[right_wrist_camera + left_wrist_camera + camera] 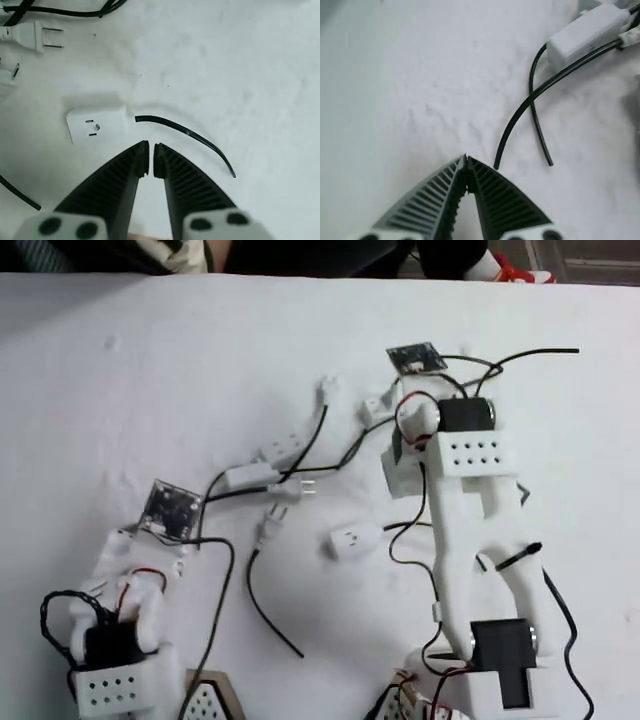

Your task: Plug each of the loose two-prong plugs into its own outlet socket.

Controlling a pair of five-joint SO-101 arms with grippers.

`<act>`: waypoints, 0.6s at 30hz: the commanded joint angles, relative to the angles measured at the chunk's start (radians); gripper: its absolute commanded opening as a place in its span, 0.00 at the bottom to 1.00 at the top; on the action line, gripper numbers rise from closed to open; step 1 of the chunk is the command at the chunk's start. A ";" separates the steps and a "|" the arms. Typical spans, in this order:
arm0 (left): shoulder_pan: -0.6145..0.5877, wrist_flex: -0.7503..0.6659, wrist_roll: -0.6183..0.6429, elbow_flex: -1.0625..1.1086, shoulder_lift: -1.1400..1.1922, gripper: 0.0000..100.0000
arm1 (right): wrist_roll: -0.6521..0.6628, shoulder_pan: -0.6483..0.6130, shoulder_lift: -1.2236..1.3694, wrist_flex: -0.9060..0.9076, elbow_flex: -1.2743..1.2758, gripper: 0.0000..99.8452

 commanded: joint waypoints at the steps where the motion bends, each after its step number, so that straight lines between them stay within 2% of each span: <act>1: 0.128 0.068 -0.006 -0.118 -0.002 0.02 | -0.002 0.048 -0.044 -0.048 0.015 0.02; 7: 0.335 0.193 0.000 -0.259 -0.001 0.02 | -0.003 0.094 -0.044 -0.094 0.048 0.02; 11: 0.377 0.193 0.000 -0.299 0.041 0.02 | -0.005 0.104 -0.044 -0.094 0.046 0.02; 14: 0.398 0.187 -0.006 -0.365 0.173 0.03 | -0.005 0.105 -0.044 -0.094 0.046 0.02; 18: 0.455 0.192 -0.006 -0.503 0.418 0.11 | -0.005 0.105 -0.044 -0.094 0.044 0.02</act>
